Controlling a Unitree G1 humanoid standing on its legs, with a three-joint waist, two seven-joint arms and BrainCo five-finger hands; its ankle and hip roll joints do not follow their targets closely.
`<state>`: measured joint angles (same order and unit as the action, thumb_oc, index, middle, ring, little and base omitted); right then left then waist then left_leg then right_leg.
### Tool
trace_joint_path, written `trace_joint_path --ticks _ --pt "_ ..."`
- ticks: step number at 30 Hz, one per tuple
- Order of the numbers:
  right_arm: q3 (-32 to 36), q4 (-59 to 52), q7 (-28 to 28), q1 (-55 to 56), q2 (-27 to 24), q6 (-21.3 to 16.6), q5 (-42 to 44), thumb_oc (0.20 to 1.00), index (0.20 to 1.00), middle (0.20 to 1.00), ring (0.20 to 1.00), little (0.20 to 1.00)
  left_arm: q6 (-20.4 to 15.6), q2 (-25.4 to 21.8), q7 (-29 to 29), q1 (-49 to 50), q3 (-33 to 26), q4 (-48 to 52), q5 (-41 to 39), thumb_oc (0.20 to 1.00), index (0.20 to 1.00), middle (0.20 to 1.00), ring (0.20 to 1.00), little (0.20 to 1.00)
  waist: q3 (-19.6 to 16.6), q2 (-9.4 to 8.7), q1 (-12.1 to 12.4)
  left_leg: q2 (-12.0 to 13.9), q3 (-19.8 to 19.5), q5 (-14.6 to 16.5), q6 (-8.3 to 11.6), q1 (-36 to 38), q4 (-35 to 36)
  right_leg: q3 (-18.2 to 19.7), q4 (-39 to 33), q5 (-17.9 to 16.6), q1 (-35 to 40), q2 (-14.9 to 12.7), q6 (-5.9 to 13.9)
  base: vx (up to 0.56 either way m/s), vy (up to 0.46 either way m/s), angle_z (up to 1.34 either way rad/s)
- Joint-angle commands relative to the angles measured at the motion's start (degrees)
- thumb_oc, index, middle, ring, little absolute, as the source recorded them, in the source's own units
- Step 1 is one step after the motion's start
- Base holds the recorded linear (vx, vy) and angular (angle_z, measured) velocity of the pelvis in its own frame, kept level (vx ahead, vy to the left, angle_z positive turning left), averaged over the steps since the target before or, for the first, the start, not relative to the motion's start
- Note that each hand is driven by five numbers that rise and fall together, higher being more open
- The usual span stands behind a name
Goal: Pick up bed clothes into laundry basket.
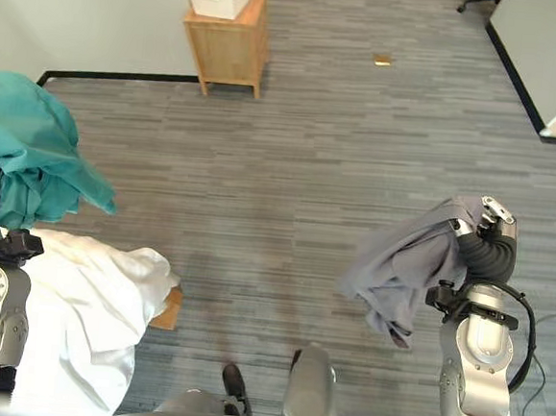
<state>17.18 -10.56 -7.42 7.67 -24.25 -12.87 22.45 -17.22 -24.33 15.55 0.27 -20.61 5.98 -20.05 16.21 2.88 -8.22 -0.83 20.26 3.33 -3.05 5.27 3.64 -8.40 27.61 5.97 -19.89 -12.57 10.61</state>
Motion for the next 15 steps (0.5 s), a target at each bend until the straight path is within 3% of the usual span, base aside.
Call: trace_joint_path --ticks 1,2,3,6,7,8,10,12,13,15 --pt "1.9 -1.3 -0.7 -3.9 0.2 -4.7 -0.3 0.200 0.200 0.200 0.200 0.200 -5.1 -5.2 0.3 -5.5 -0.6 2.4 -0.5 0.200 0.200 0.200 0.200 0.200 -2.7 -0.88 -3.2 2.0 -1.8 4.7 6.16 9.3 -1.6 -0.4 -24.7 -13.1 3.9 0.7 1.75 0.50 -0.211 0.34" --pt "1.8 -1.6 -1.1 -3.8 -0.1 -4.8 -0.6 0.200 0.200 0.200 0.200 0.200 -5.6 -5.2 0.5 -6.9 0.8 1.5 -0.7 0.200 0.200 0.200 0.200 0.200 -3.0 -0.54 -4.4 2.9 -2.8 6.1 7.66 12.2 -1.3 -0.6 -30.1 -15.3 1.6 -1.0 2.87 0.49 -0.240 0.33" --pt "1.6 -1.8 -1.2 -3.9 0.2 -5.1 -0.8 0.200 0.200 0.200 0.200 0.200 -5.7 -4.8 0.6 -7.0 1.1 1.1 -0.5 0.200 0.200 0.200 0.200 0.200 -3.3 -0.63 -4.5 3.2 -2.4 5.7 8.28 13.0 -2.0 -1.5 -30.1 -15.6 1.6 -1.4 3.21 0.63 -0.348 0.25" --pt "1.8 -2.5 -0.4 -3.5 -0.4 -5.0 -0.2 0.200 0.200 0.200 0.200 0.200 -5.9 -3.8 0.1 -7.4 1.5 1.7 -0.4 0.200 0.200 0.200 0.200 0.200 -3.9 -1.07 -4.9 4.4 -2.9 3.9 10.43 13.4 -6.9 -3.3 -29.3 -17.3 4.7 -1.1 2.20 0.37 -0.273 0.32" --pt "1.1 -1.5 -0.8 -4.4 -1.5 -5.0 0.6 0.200 0.200 0.200 0.200 0.200 -6.0 -2.8 -0.7 -6.5 1.7 2.0 -1.4 0.200 0.200 0.200 0.200 0.200 -4.0 -0.63 -4.9 8.2 -4.7 -4.7 13.10 11.4 -17.9 -3.4 -27.3 -16.1 7.0 1.7 -0.64 0.61 -0.517 0.37" --pt "0.6 -1.2 -0.7 -5.1 -2.2 -5.1 1.4 0.200 0.200 0.200 0.200 0.200 -6.0 -2.0 -0.9 -6.5 2.1 1.9 -2.7 0.200 0.200 0.200 0.200 0.200 -3.9 -0.92 -4.5 9.8 -5.4 -10.0 14.17 8.3 -24.9 -3.6 -27.0 -14.8 9.1 2.7 -2.37 0.61 -0.564 0.39" --pt "0.4 -1.4 -0.2 -5.4 -3.4 -5.7 3.2 0.200 0.200 0.200 0.200 0.200 -5.7 -1.5 -1.9 -6.2 2.6 2.0 -4.4 0.200 0.200 0.200 0.200 0.200 -3.8 -2.45 -3.8 14.5 -4.0 -17.2 15.38 4.2 -37.2 -4.7 -27.5 -11.4 14.2 4.9 -6.35 0.52 -0.537 0.19" --pt "0.7 -0.7 -1.4 -5.8 -5.0 -5.4 3.1 0.200 0.200 0.200 0.200 0.200 -5.6 -0.8 -2.8 -6.1 3.9 2.8 -5.8 0.200 0.200 0.200 0.200 0.200 -3.4 -4.30 -2.1 14.9 -1.8 -15.3 14.80 0.4 -41.6 -5.1 -29.0 -9.1 18.5 5.4 -7.45 0.41 -0.384 -0.10" --pt "0.8 -0.6 -1.4 -5.8 -5.0 -5.4 3.1 0.200 0.200 0.200 0.200 0.200 -5.5 -0.8 -2.9 -6.1 3.9 2.9 -5.9 0.200 0.200 0.200 0.200 0.200 -3.3 -4.25 -2.0 15.1 -1.8 -15.0 14.76 0.3 -42.1 -5.1 -29.3 -9.1 18.7 5.5 -7.43 0.30 -0.202 -0.16" --pt "0.4 0.4 -2.4 -6.8 -5.6 -5.1 3.5 0.200 0.200 0.200 0.200 0.200 -4.8 1.8 -5.9 -6.4 7.1 2.9 -10.8 0.200 0.200 0.200 0.200 0.200 -2.6 -5.58 0.5 15.0 1.2 -10.4 13.76 -8.3 -37.5 -4.8 -32.3 -8.2 24.3 5.8 -6.56 0.53 -0.255 -0.12"
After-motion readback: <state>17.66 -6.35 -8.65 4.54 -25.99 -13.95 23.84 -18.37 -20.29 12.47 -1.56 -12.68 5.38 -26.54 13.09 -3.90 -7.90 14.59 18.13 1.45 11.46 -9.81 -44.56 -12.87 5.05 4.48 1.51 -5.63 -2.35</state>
